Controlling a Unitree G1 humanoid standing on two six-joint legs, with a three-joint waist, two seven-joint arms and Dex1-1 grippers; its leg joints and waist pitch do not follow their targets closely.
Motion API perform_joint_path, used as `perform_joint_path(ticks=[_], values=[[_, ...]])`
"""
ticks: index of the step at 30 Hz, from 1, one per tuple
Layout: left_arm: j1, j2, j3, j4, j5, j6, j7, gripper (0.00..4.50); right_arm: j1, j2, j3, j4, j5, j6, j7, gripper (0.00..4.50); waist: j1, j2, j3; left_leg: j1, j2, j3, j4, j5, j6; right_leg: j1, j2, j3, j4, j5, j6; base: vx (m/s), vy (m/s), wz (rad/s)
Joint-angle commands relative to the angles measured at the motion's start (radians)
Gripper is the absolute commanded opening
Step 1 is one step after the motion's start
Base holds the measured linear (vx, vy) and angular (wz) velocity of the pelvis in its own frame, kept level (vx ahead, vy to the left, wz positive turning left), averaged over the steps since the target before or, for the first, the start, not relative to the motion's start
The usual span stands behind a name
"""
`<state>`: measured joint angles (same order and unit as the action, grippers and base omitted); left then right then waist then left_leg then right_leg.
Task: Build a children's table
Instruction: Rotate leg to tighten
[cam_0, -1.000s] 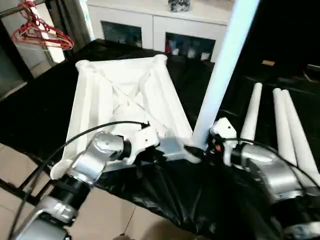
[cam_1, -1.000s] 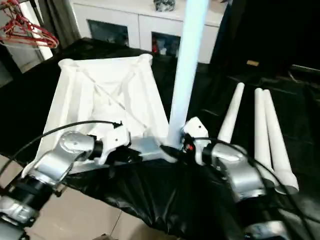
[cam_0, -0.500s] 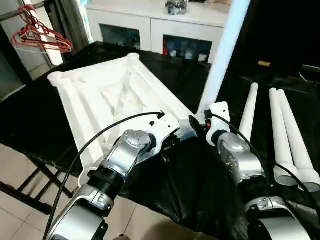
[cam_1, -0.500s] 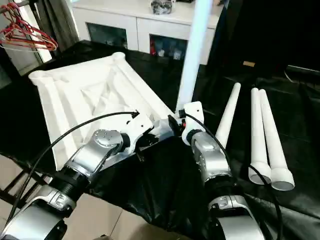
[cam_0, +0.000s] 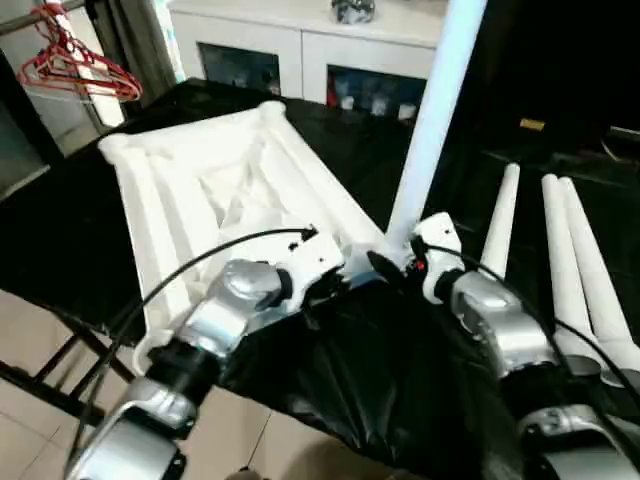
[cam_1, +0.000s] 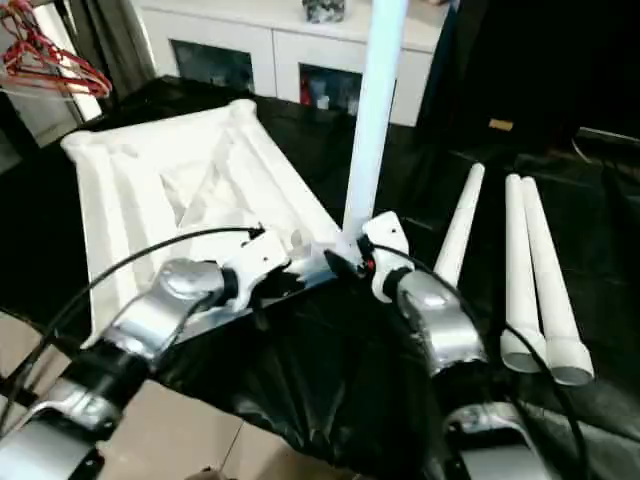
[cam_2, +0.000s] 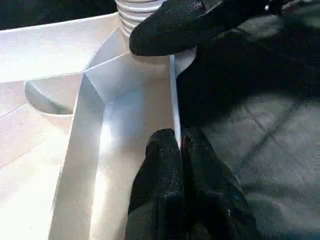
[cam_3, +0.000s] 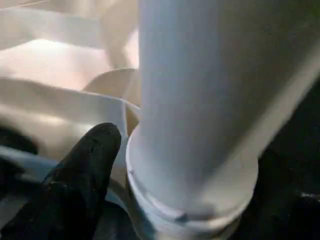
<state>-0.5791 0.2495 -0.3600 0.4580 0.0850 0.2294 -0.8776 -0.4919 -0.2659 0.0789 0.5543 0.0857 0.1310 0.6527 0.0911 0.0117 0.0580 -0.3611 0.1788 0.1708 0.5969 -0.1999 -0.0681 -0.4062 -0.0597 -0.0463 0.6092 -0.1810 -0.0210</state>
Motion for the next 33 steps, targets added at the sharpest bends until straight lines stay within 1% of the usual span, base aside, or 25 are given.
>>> perform_joint_path(ticks=[1,3,4,5,6,8,10,11,14,15,16,17,21,26,28,29,30,31,32,33], values=[[0.002,0.011,-0.035,-0.049,-0.023,-0.057,-0.070,0.00,0.011,-0.019,0.024,-0.056,0.030,0.007,0.092,3.78,0.004,-0.002,-0.069,0.003,0.047,-0.011,-0.067,-0.135,0.075,0.059,-0.081,0.045,-0.065,-0.111,-0.239,0.000,0.000,0.00],[0.008,0.030,-0.038,-0.057,-0.026,-0.067,-0.102,0.00,0.025,-0.044,0.031,-0.088,0.044,0.022,0.145,3.78,0.006,-0.001,-0.070,0.005,0.049,-0.011,-0.067,-0.132,0.077,0.058,-0.082,0.045,-0.063,-0.099,-0.242,0.000,0.000,0.00],[0.011,0.046,-0.039,-0.062,-0.028,-0.070,-0.128,0.00,0.037,-0.065,0.039,-0.113,0.051,0.031,0.183,3.78,0.007,-0.001,-0.069,0.002,0.049,-0.012,-0.068,-0.124,0.077,0.061,-0.080,0.043,-0.062,-0.095,-0.242,0.000,0.000,0.00],[0.013,0.053,-0.039,-0.064,-0.030,-0.070,-0.139,0.00,0.041,-0.074,0.042,-0.121,0.053,0.035,0.195,3.78,0.008,-0.001,-0.070,0.004,0.050,-0.013,-0.068,-0.124,0.078,0.060,-0.081,0.043,-0.061,-0.092,-0.244,0.000,0.000,0.00],[0.015,0.064,-0.039,-0.066,-0.030,-0.072,-0.155,0.00,0.048,-0.087,0.047,-0.135,0.054,0.043,0.214,3.78,0.007,-0.002,-0.068,0.003,0.049,-0.011,-0.068,-0.128,0.076,0.059,-0.081,0.044,-0.062,-0.098,-0.246,0.000,0.000,0.00],[0.017,0.080,-0.040,-0.069,-0.030,-0.078,-0.177,0.00,0.056,-0.104,0.051,-0.152,0.055,0.049,0.236,3.78,0.009,-0.002,-0.067,0.005,0.049,-0.011,-0.069,-0.139,0.073,0.058,-0.081,0.044,-0.065,-0.123,-0.240,0.000,0.000,0.00],[0.022,0.110,-0.045,-0.076,-0.039,-0.087,-0.227,0.00,0.072,-0.137,0.069,-0.183,0.054,0.057,0.291,3.78,0.011,-0.006,-0.067,0.003,0.048,-0.011,-0.068,-0.140,0.068,0.059,-0.082,0.044,-0.066,-0.145,-0.232,0.000,0.000,0.00],[0.023,0.119,-0.048,-0.078,-0.042,-0.090,-0.241,0.00,0.077,-0.145,0.077,-0.191,0.052,0.055,0.305,3.52,0.012,-0.005,-0.067,0.003,0.049,-0.011,-0.069,-0.139,0.067,0.059,-0.083,0.044,-0.066,-0.149,-0.230,0.000,0.000,0.00],[0.025,0.127,-0.048,-0.079,-0.045,-0.096,-0.252,0.00,0.081,-0.150,0.082,-0.201,0.052,0.057,0.316,3.41,0.012,-0.004,-0.067,0.003,0.049,-0.011,-0.068,-0.136,0.066,0.057,-0.081,0.044,-0.065,-0.145,-0.233,0.000,0.000,0.00],[0.025,0.131,-0.046,-0.079,-0.046,-0.099,-0.259,0.00,0.083,-0.150,0.083,-0.208,0.052,0.062,0.318,3.14,0.011,-0.005,-0.067,0.002,0.049,-0.011,-0.069,-0.136,0.065,0.057,-0.081,0.043,-0.065,-0.148,-0.231,0.000,0.000,0.00],[0.026,0.136,-0.045,-0.079,-0.045,-0.101,-0.268,0.00,0.085,-0.153,0.088,-0.216,0.049,0.068,0.323,3.14,0.012,-0.005,-0.068,0.003,0.050,-0.012,-0.069,-0.132,0.063,0.057,-0.082,0.044,-0.064,-0.144,-0.230,0.000,0.000,0.00],[0.027,0.138,-0.045,-0.078,-0.044,-0.104,-0.274,0.00,0.087,-0.152,0.090,-0.220,0.048,0.069,0.324,3.04,0.011,-0.007,-0.068,0.003,0.049,-0.011,-0.068,-0.131,0.063,0.057,-0.082,0.044,-0.064,-0.143,-0.230,0.000,0.000,0.00],[0.028,0.145,-0.042,-0.077,-0.046,-0.106,-0.285,0.00,0.089,-0.147,0.094,-0.234,0.051,0.082,0.327,2.79,0.012,-0.008,-0.069,0.001,0.048,-0.011,-0.067,-0.118,0.065,0.059,-0.082,0.043,-0.063,-0.138,-0.229,0.000,0.000,0.00],[0.029,0.150,-0.041,-0.075,-0.052,-0.104,-0.287,0.00,0.097,-0.142,0.103,-0.239,0.053,0.088,0.337,2.70,0.012,-0.007,-0.069,0.002,0.048,-0.011,-0.067,-0.120,0.064,0.057,-0.082,0.043,-0.063,-0.144,-0.228,0.000,0.000,0.00],[0.012,0.098,-0.010,-0.043,-0.043,-0.045,-0.185,0.00,0.095,-0.088,0.088,-0.189,0.037,0.089,0.242,2.69,0.010,-0.010,-0.067,0.001,0.048,-0.010,-0.068,-0.122,0.058,0.056,-0.082,0.043,-0.064,-0.154,-0.228,0.000,0.000,0.00],[0.006,0.087,-0.004,-0.034,-0.040,-0.035,-0.162,0.00,0.092,-0.076,0.081,-0.176,0.035,0.091,0.218,2.69,0.008,-0.008,-0.066,0.002,0.048,-0.010,-0.069,-0.130,0.054,0.054,-0.082,0.044,-0.066,-0.168,-0.228,0.000,0.000,0.00],[-0.008,0.061,0.008,-0.011,-0.033,-0.019,-0.113,0.00,0.081,-0.046,0.064,-0.144,0.030,0.099,0.155,2.68,0.008,-0.009,-0.063,0.005,0.046,-0.010,-0.070,-0.156,0.043,0.053,-0.083,0.042,-0.073,-0.223,-0.220,0.000,0.000,0.00],[-0.012,0.054,0.011,-0.004,-0.031,-0.015,-0.099,0.00,0.076,-0.036,0.059,-0.133,0.027,0.101,0.134,2.68,0.008,-0.009,-0.063,0.008,0.046,-0.011,-0.071,-0.167,0.030,0.052,-0.086,0.043,-0.078,-0.262,-0.210,0.000,0.000,0.00],[-0.020,0.041,0.016,0.008,-0.028,-0.007,-0.075,0.00,0.069,-0.020,0.049,-0.114,0.023,0.106,0.097,2.68,0.007,-0.012,-0.062,0.008,0.044,-0.011,-0.072,-0.170,0.027,0.052,-0.084,0.044,-0.079,-0.276,-0.204,0.000,0.000,0.00],[-0.034,0.017,0.024,0.030,-0.020,0.013,-0.024,0.00,0.054,0.012,0.033,-0.078,0.016,0.106,0.028,2.68,0.004,-0.012,-0.062,0.006,0.044,-0.012,-0.073,-0.171,0.024,0.054,-0.085,0.044,-0.078,-0.282,-0.199,0.000,0.000,0.00]])
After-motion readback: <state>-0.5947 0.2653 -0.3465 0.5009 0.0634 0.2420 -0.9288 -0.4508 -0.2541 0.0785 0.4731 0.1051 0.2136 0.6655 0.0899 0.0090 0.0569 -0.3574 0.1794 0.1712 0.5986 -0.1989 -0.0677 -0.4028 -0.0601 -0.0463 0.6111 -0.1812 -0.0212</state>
